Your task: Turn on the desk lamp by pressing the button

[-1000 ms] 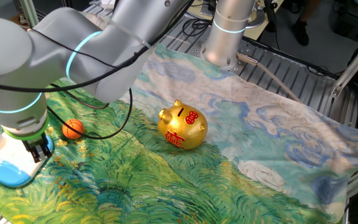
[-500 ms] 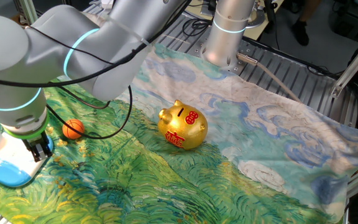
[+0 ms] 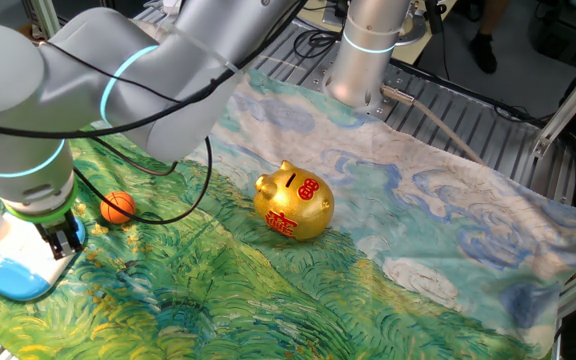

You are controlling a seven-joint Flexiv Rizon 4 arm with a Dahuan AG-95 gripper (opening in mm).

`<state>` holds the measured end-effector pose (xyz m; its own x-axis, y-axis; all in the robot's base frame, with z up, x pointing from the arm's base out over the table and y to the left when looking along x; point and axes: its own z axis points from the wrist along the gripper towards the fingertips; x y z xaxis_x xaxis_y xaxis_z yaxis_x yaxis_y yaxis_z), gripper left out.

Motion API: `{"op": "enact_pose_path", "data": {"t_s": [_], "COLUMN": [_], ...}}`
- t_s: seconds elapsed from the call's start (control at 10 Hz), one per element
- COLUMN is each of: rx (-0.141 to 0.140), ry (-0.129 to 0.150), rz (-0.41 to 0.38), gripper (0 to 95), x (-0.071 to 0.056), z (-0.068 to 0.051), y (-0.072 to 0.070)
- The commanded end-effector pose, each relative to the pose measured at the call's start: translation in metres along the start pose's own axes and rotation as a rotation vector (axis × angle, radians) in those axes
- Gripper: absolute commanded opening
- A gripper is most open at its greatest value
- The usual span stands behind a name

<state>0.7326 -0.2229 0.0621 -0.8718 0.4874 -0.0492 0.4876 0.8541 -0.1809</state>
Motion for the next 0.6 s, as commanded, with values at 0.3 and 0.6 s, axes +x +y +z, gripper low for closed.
{"op": "enact_pose_path", "data": {"t_s": [0.3, 0.6], "rx": [-0.017, -0.02], "ry": [0.004, 0.006], "rz": [0.008, 0.01], "gripper": [0.0, 0.0], "x": [0.0005, 0.0004], "z": [-0.0004, -0.0004], "y": [0.0001, 0.0002]}}
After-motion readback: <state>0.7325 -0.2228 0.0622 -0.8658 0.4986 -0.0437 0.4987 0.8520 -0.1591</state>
